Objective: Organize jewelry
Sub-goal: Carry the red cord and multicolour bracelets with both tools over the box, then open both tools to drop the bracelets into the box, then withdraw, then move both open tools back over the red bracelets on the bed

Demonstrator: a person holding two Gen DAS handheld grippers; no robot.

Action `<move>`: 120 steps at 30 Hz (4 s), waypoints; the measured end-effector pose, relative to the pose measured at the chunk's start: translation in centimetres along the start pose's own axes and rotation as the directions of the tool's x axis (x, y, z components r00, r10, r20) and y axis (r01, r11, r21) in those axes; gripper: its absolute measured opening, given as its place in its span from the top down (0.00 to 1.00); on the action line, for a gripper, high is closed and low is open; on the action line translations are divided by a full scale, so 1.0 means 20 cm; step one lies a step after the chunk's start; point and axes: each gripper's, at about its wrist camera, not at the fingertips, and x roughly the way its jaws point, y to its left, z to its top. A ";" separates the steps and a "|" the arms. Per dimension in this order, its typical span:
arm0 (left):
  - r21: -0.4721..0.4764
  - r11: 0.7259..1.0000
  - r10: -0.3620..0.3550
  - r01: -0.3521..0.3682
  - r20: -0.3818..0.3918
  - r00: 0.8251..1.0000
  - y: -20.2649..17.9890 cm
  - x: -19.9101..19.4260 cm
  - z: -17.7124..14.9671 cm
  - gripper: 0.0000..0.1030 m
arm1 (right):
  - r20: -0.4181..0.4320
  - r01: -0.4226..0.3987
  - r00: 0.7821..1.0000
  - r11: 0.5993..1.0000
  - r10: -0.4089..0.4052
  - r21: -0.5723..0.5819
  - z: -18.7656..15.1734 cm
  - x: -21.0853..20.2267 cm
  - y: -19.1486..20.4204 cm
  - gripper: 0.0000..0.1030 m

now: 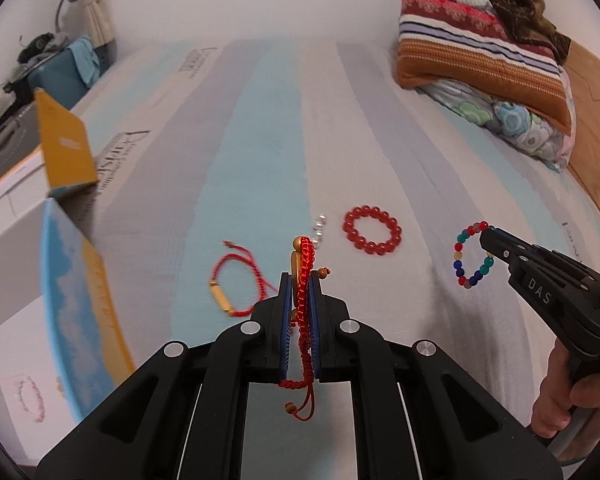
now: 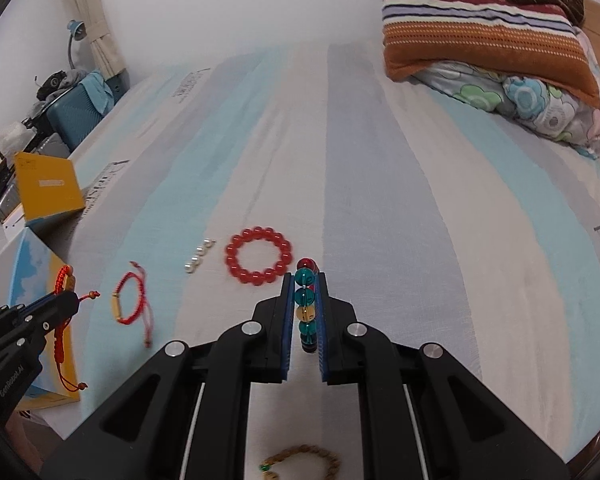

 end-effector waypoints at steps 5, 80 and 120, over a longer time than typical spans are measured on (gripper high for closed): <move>-0.021 1.000 0.017 -0.016 0.027 1.000 0.10 -0.13 0.00 0.93 | 0.019 -0.021 1.000 0.999 0.022 -0.035 0.03 -0.11 0.14 0.91; -0.376 0.881 0.270 -0.288 -0.101 0.958 1.54 -0.50 -0.68 0.82 | -0.166 -0.275 0.961 0.848 0.222 -0.453 -0.50 -0.13 1.95 0.84; -0.141 0.968 0.220 -0.206 0.092 0.971 0.48 -0.47 -0.24 0.06 | 0.095 -0.073 0.992 0.985 0.089 -0.159 0.00 -0.40 0.67 0.08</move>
